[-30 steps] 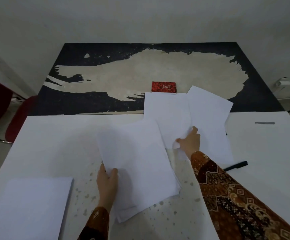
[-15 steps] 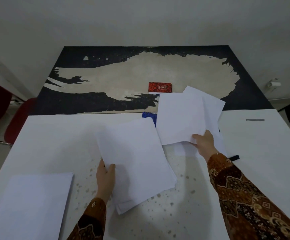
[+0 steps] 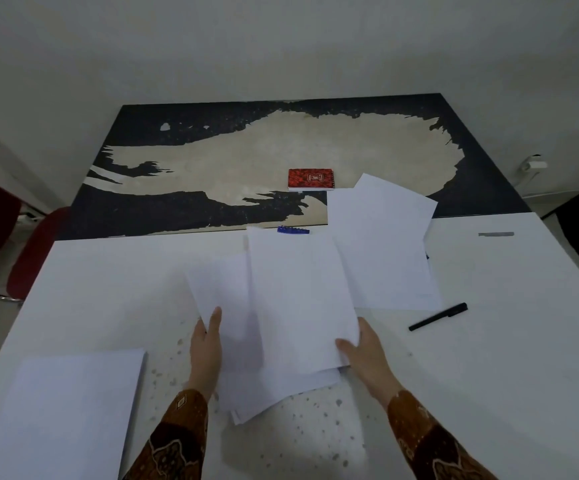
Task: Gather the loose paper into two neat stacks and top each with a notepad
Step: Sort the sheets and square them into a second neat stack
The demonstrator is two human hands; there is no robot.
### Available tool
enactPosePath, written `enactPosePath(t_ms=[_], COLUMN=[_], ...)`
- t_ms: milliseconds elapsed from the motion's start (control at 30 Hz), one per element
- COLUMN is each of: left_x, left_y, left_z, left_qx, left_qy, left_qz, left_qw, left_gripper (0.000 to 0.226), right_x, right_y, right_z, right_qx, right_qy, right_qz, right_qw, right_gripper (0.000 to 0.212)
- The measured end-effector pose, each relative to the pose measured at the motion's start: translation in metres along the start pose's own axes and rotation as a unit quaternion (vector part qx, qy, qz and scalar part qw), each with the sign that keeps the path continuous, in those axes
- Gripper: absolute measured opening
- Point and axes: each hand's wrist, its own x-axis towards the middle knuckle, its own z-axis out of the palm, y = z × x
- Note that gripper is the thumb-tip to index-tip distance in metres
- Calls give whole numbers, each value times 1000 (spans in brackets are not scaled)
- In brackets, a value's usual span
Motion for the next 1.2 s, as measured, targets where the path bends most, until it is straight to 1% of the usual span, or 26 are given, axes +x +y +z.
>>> enactPosePath(t_ms=[100, 167, 200, 233, 267, 333, 367, 433, 600, 667, 733, 800, 900, 967, 1033, 1067, 1167, 1200], left_x=[3, 7, 9, 11, 11, 12, 12, 13, 16, 18, 20, 20, 20, 19, 19, 18, 17, 17], left_y=[1, -3, -6, -8, -9, -10, -11, -13, -20, -20, -20, -21, -22, -23, -22, -21, -19, -19], left_z=[1, 0, 0, 1, 2, 2, 3, 3, 1, 1, 3, 5, 6, 6, 5, 5, 5, 4], left_qx=[31, 75, 91, 100, 106, 115, 119, 122, 113, 108, 110, 114, 113, 115, 116, 116, 117, 119], left_qy=[-16, -3, 7, 13, 14, 11, 9, 10, 10, 17, 21, 28, 32, 32, 32, 31, 30, 30], left_qz=[21, 12, 8, 8, 11, 23, 26, 25, 22, 19, 27, 34, 34, 36, 38, 38, 32, 32], left_qw=[999, 997, 996, 995, 994, 993, 993, 992, 993, 994, 993, 993, 992, 992, 992, 992, 992, 992], left_gripper=[62, 64, 63, 60, 58, 53, 53, 55, 54, 54, 55, 55, 56, 55, 56, 58, 61, 61], right_x=[-7, -6, -3, 3, 13, 37, 51, 81, 142, 163, 174, 178, 173, 169, 167, 166, 155, 149], right_y=[4, 0, -3, -7, -9, -16, -21, -31, -52, -61, -65, -61, -53, -51, -52, -53, -53, -52], right_z=[18, 24, 24, 21, 16, 3, -5, -16, -22, -17, -15, -14, -18, -24, -35, -40, -56, -59], right_qx=[-74, -102, -113, -128, -150, -206, -231, -285, -435, -456, -455, -472, -459, -459, -481, -488, -516, -514], right_qy=[-47, -69, -68, -51, -18, 39, 52, 57, 68, 69, 63, 67, 122, 144, 134, 127, 80, 64], right_qz=[-16, -23, -29, -40, -58, -104, -123, -142, -122, -81, -18, 2, -48, -84, -125, -147, -196, -209], right_qw=[996, 992, 991, 990, 987, 972, 964, 946, 890, 884, 888, 879, 879, 873, 857, 851, 830, 830], right_gripper=[36, 35, 34, 34, 35, 38, 40, 50, 91, 106, 115, 114, 104, 90, 74, 71, 74, 73])
